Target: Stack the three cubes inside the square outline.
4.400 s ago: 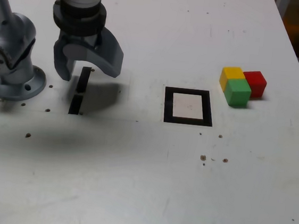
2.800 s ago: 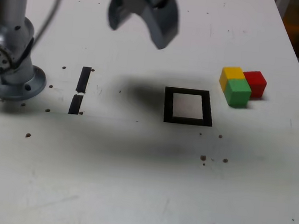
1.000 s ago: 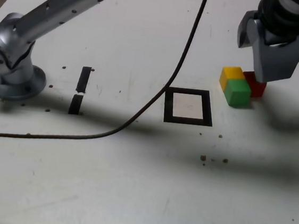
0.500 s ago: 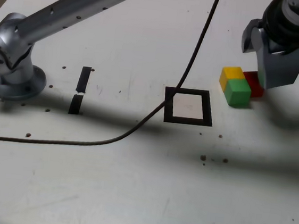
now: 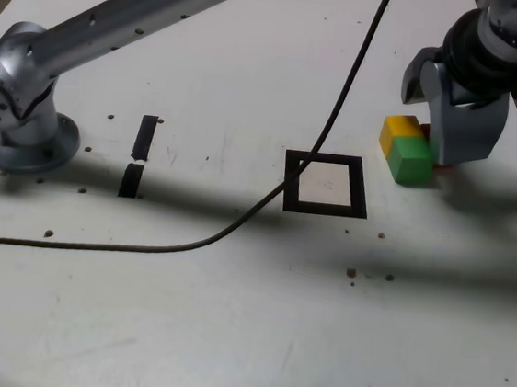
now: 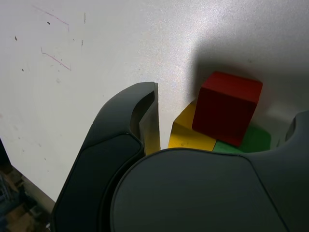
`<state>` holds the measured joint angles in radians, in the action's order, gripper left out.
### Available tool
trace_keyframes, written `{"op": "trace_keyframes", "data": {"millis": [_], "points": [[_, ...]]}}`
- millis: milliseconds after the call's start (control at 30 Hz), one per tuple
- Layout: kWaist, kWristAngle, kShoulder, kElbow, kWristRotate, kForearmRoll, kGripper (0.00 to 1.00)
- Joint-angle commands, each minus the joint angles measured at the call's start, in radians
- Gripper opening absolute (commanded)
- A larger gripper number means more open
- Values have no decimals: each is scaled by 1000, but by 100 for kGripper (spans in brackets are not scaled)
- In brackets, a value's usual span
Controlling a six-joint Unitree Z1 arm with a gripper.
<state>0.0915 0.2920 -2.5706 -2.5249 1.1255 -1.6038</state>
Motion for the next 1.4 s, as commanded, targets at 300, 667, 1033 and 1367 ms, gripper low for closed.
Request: {"op": "trace_keyframes", "data": {"millis": [300, 667, 1033, 1367], "points": [[1, 3, -12, -13, -17, 27, 97], [-3, -43, -49, -23, -17, 33, 92], [-34, -104, -72, -48, 9, 53, 82], [-41, -66, -94, -132, 28, 31, 82]]}}
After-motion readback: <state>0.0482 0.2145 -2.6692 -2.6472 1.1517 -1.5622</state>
